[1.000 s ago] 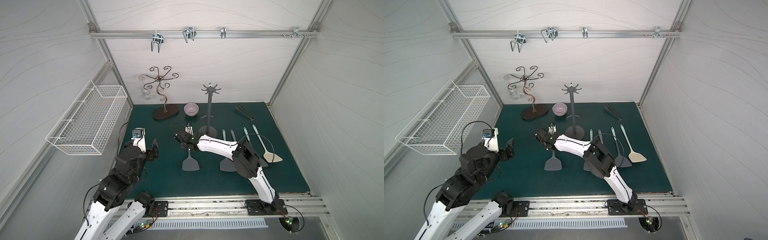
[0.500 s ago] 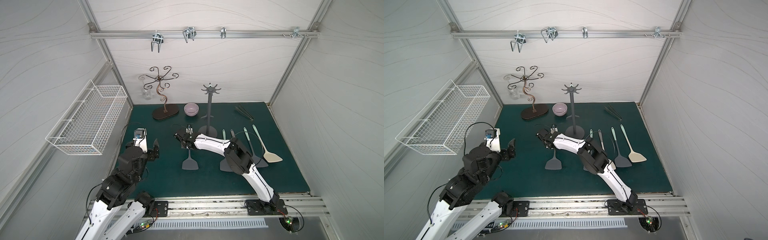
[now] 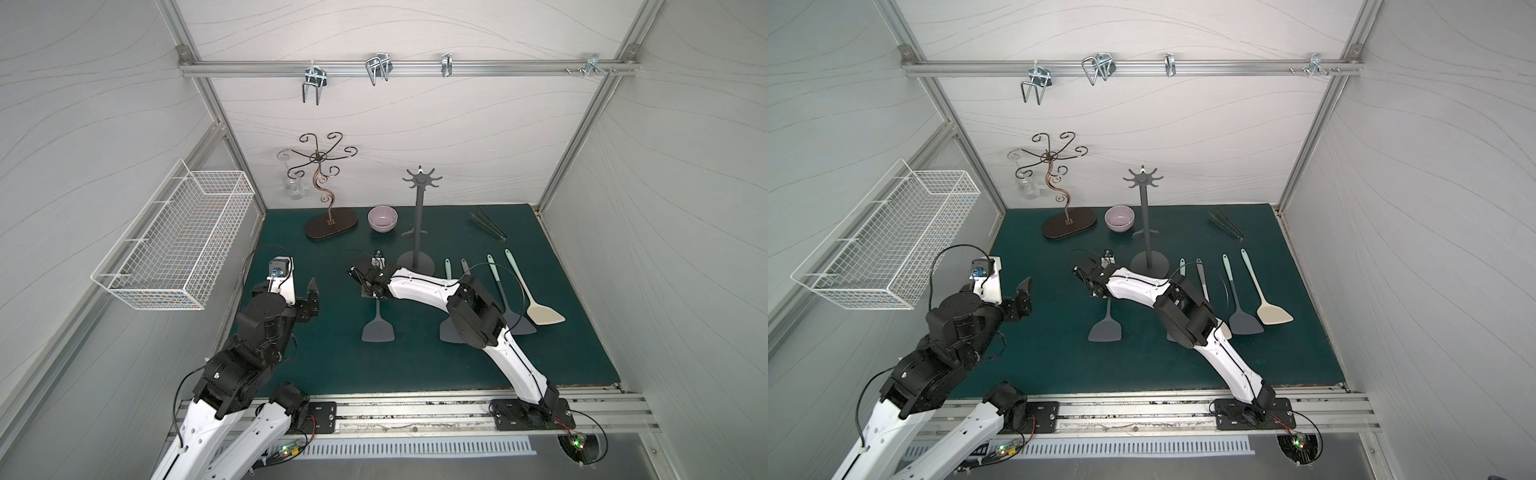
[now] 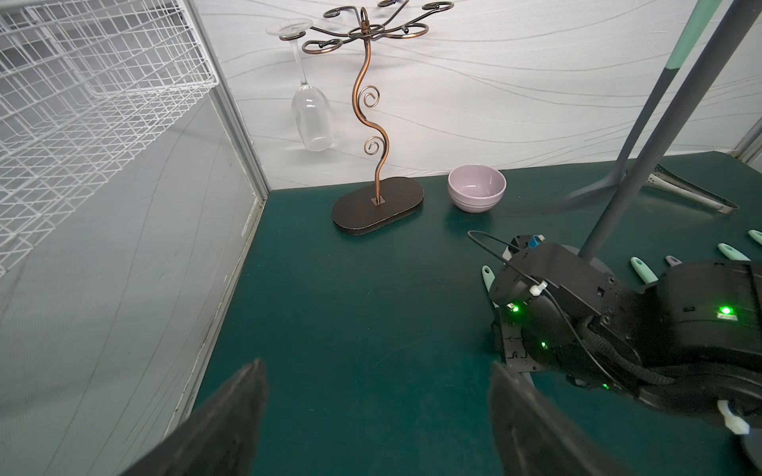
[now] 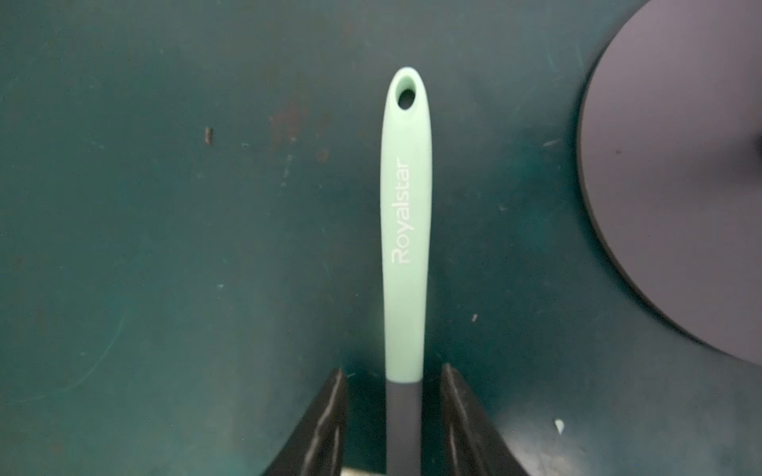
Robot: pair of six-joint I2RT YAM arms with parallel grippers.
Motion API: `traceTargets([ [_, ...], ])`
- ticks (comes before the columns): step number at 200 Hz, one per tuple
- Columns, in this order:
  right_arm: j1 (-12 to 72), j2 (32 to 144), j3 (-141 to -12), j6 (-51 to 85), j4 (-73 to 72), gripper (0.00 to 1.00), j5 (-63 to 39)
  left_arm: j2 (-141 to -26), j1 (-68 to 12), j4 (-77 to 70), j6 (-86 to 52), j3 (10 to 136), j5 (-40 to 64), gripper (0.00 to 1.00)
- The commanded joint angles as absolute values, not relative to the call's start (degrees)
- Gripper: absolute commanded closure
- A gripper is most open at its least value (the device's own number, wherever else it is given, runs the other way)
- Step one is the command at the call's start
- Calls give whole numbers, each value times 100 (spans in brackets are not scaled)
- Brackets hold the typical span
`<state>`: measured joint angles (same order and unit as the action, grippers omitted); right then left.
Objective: Take the spatula off the kitchen utensil rack
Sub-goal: Place the spatula at the center of the board, then take off the spatula from the rack.
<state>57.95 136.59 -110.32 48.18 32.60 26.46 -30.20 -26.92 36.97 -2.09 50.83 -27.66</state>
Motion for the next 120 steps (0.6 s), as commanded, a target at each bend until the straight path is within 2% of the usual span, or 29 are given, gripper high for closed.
traceTargets([
  [1, 5754, 13144, -10969, 4699, 3359, 55, 2652, -3019, -2716, 3347, -152, 5111, -2779, 11],
  [29, 5848, 12665, -10942, 4154, 3225, 52, 2725, -3092, -2711, 3308, -145, 5139, -2671, 11],
  [61, 6195, 11868, -10953, 2925, 3067, 52, 2761, -3290, -2716, 3201, -84, 5211, -2372, 11],
  [89, 6448, 11039, -10932, 2221, 3265, 52, 2499, -3662, -2714, 2687, 156, 5220, -1605, 8],
  [120, 6315, 10027, -10793, 1986, 3624, 51, 2255, -4144, -2701, 1903, 209, 5277, -390, 8],
])
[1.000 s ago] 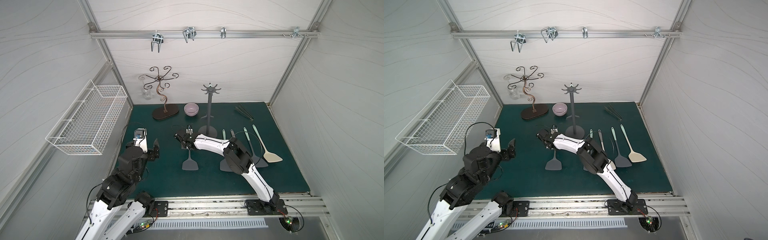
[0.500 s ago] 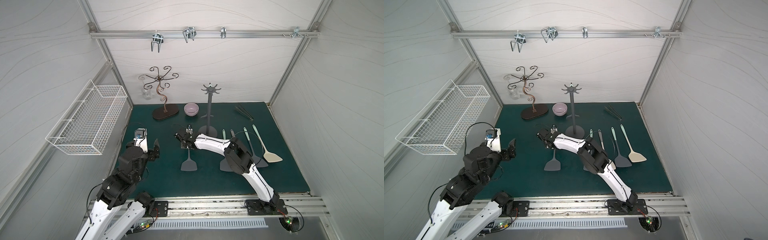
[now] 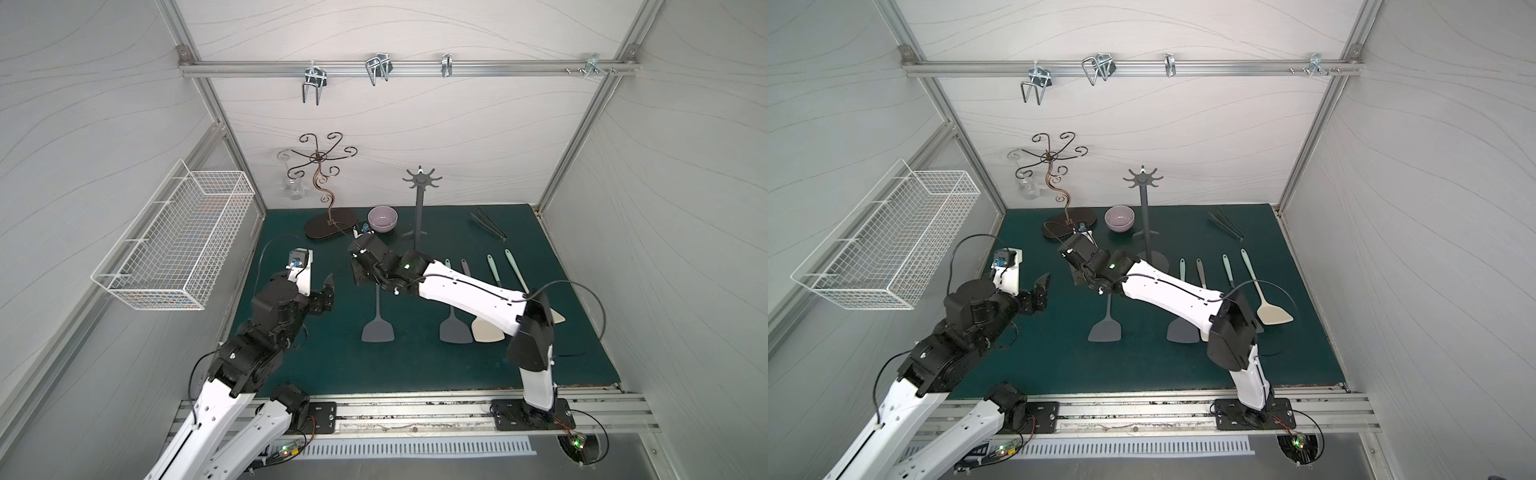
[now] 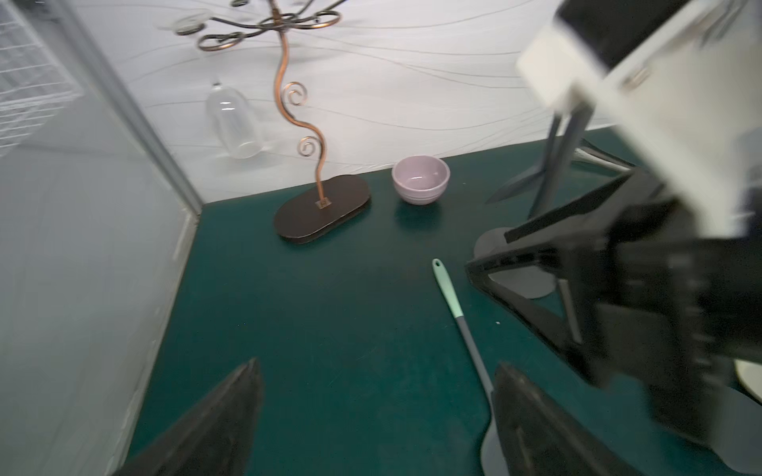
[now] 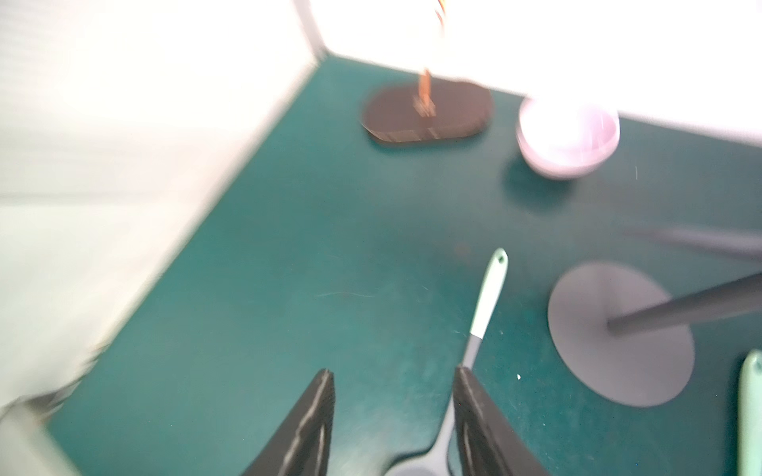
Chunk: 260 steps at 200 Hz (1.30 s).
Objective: Take the spatula off the kitchen utensil rack
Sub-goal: Take off the spatula from the rack.
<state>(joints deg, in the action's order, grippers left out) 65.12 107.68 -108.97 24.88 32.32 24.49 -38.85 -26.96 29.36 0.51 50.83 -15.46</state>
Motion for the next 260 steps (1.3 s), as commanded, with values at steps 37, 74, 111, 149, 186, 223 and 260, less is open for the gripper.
traceTargets([
  [37, 5561, 9080, -10926, 2072, 4066, 51, 1385, -5116, -2690, 562, 217, 5421, 620, 10],
  [74, 4522, 8551, -10867, 2066, 3987, 47, 1015, -6993, -2592, 593, 698, 6885, 1626, 11],
  [111, 3652, 8756, -11309, 2319, 3938, 47, 133, -8347, -2209, 522, 798, 8202, 2465, 21],
  [149, 3415, 9288, -11864, 2364, 3911, 47, -378, -9489, -1468, 331, 302, 9209, 4409, 31],
  [186, 3366, 9650, -12053, 2298, 3756, 47, -595, -10401, -1240, 172, 140, 10005, 5202, 41],
  [223, 3345, 9952, -12288, 2290, 3766, 47, -647, -11247, -1239, 110, 70, 10908, 5342, 41],
  [260, 3331, 10054, -12353, 2255, 3784, 47, -591, -11997, -1244, -727, -809, 11538, 5902, 38],
])
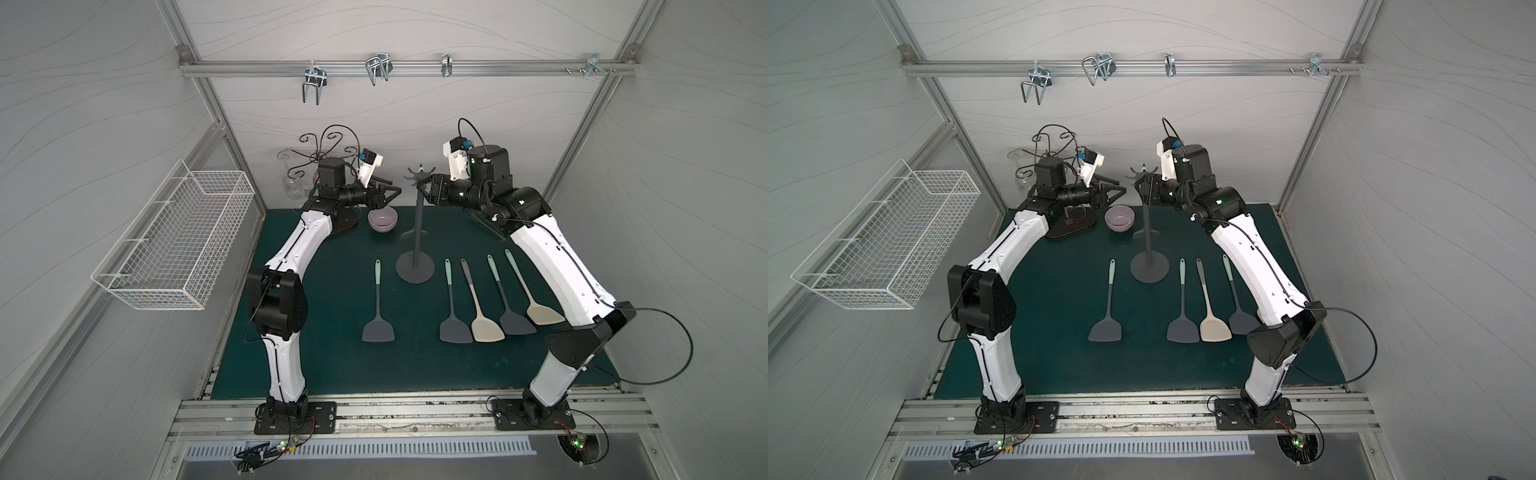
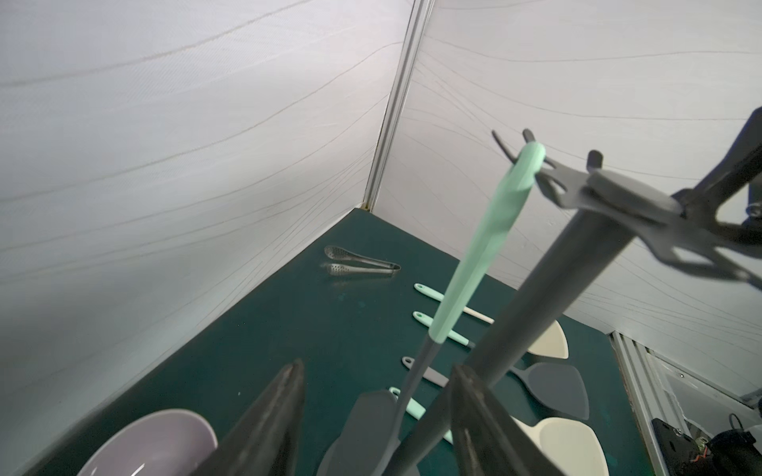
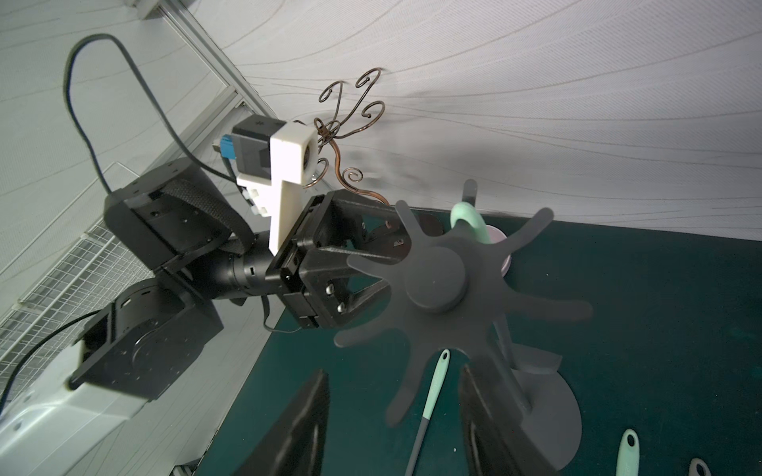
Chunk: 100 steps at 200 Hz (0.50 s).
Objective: Take the spatula off the kitchen utensil rack
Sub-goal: Take off the spatula from the rack.
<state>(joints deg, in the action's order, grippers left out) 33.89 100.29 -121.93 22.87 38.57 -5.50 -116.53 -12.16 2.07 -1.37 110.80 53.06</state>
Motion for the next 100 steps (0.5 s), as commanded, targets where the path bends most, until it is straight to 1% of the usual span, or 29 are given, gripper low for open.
traceTargets([
  [1, 3331, 10050, -12351, 2253, 3786, 47, -599, -12010, -1242, -772, -840, 11539, 5917, 38],
  [26, 3314, 10077, -12357, 2211, 3805, 47, -642, -12297, -1269, -1524, -1443, 11639, 6171, 33],
  [59, 3296, 10081, -12340, 2145, 3889, 49, -753, -12417, -1491, -1146, -995, 11786, 6137, 27],
  [100, 3283, 10098, -12313, 2118, 3945, 52, -951, -12549, -1708, -1100, -884, 11846, 6047, 24],
])
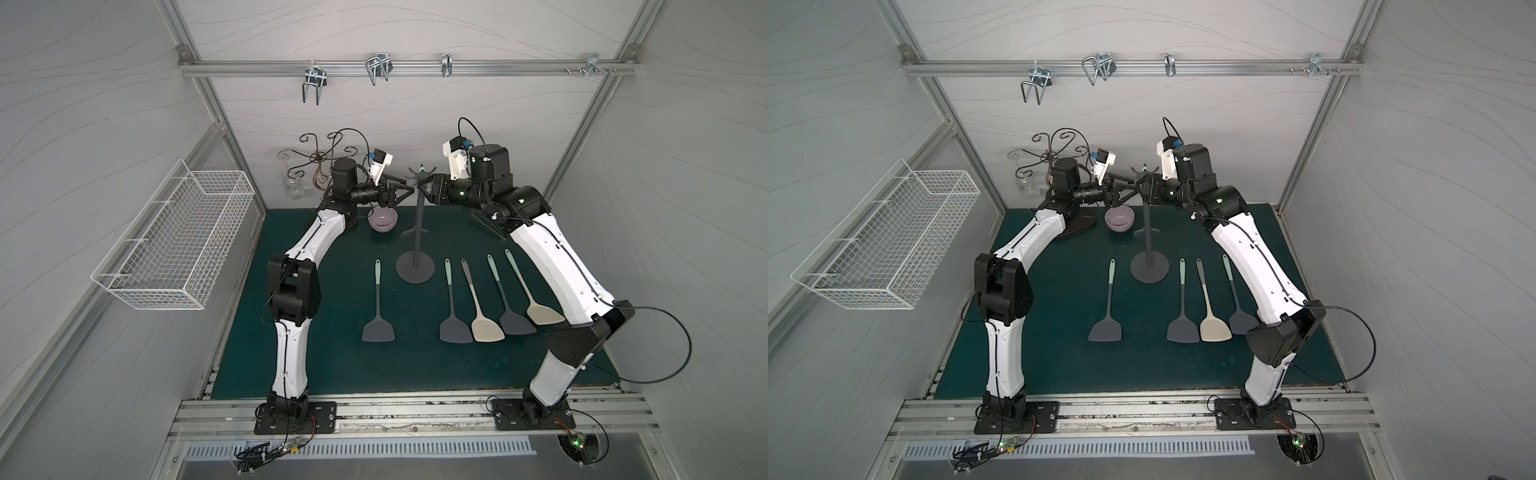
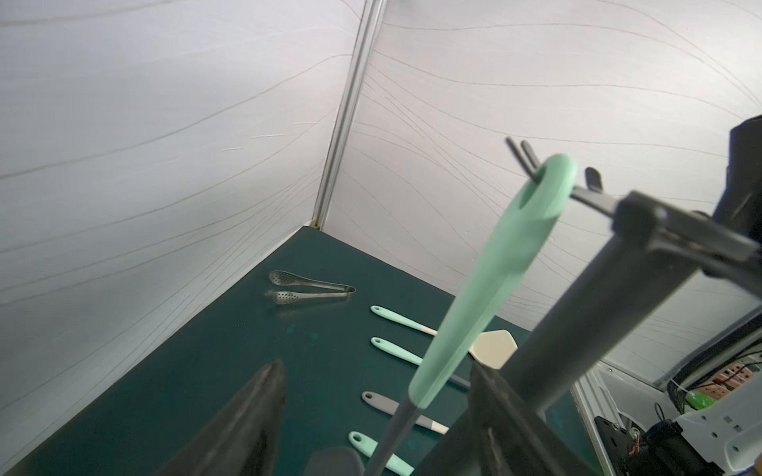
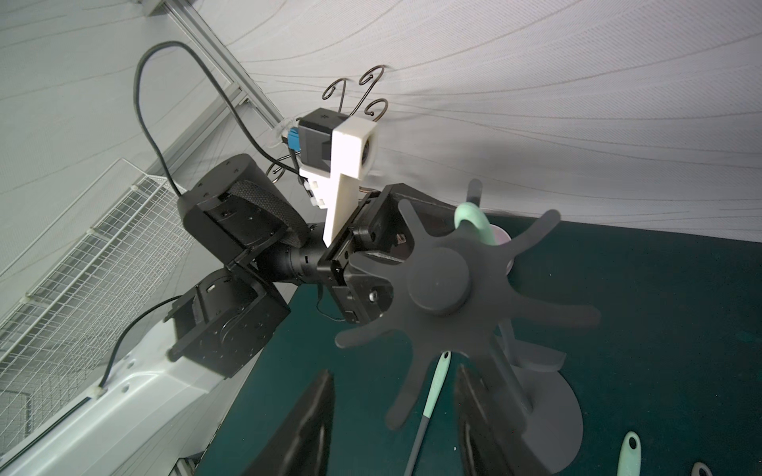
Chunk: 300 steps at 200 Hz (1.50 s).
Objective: Take the spatula off the kitchen utensil rack
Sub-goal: Take off the spatula from the rack.
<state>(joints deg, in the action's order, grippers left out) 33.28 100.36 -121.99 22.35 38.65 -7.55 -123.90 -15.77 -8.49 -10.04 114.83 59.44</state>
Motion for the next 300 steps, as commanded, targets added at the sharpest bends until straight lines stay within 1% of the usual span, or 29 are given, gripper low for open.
traceTargets([
  [1, 3285, 10098, -12313, 2118, 3946, 52, -950, -12554, -1711, -1095, -877, 11856, 6047, 24],
  [41, 3261, 10132, -12296, 2125, 4023, 53, -1093, -12689, -1852, -1037, -846, 11958, 5932, 24],
  [53, 3252, 10129, -12287, 2136, 4042, 54, -1116, -12701, -1887, -1059, -845, 11955, 5892, 27],
  [61, 3243, 10125, -12267, 2137, 4051, 54, -1131, -12700, -1902, -1078, -874, 11924, 5855, 30],
  [66, 3233, 10116, -12254, 2136, 4052, 54, -1131, -12693, -1907, -1136, -904, 11891, 5837, 34],
  [77, 3218, 10085, -12211, 2128, 4069, 55, -1140, -12663, -1908, -1233, -998, 11812, 5782, 45],
  [92, 3175, 10037, -12149, 2118, 4115, 55, -1141, -12544, -1898, -1230, -980, 11645, 5649, 69],
  [104, 3123, 10002, -12117, 2114, 4178, 55, -1138, -12367, -1874, -1231, -909, 11441, 5501, 85],
  [115, 3066, 9953, -12079, 2117, 4216, 55, -1150, -12196, -1851, -1272, -828, 11214, 5388, 93],
  [130, 3004, 9881, -12004, 2138, 4218, 56, -1146, -11952, -1804, -1299, -709, 10931, 5258, 99],
  [173, 2935, 9690, -12038, 2153, 4271, 57, -1107, -11348, -1749, -1032, -213, 10313, 4799, 100],
  [205, 2916, 9663, -12502, 2299, 4229, 59, -1117, -11040, -1782, -912, -80, 10235, 4409, 100],
  [231, 2959, 9894, -13051, 2534, 4170, 60, -1409, -10792, -1926, -493, 260, 10324, 3754, 100],
  [256, 3130, 10257, -13660, 2525, 4261, 61, -1392, -10667, -2039, -108, 495, 10453, 3213, 100],
  [281, 3249, 10641, -14086, 2553, 4298, 61, -1431, -10613, -2039, 120, 523, 10462, 2765, 100],
  [300, 3260, 10939, -14215, 2596, 4302, 61, -1482, -10558, -2039, 224, 590, 10396, 2633, 100],
])
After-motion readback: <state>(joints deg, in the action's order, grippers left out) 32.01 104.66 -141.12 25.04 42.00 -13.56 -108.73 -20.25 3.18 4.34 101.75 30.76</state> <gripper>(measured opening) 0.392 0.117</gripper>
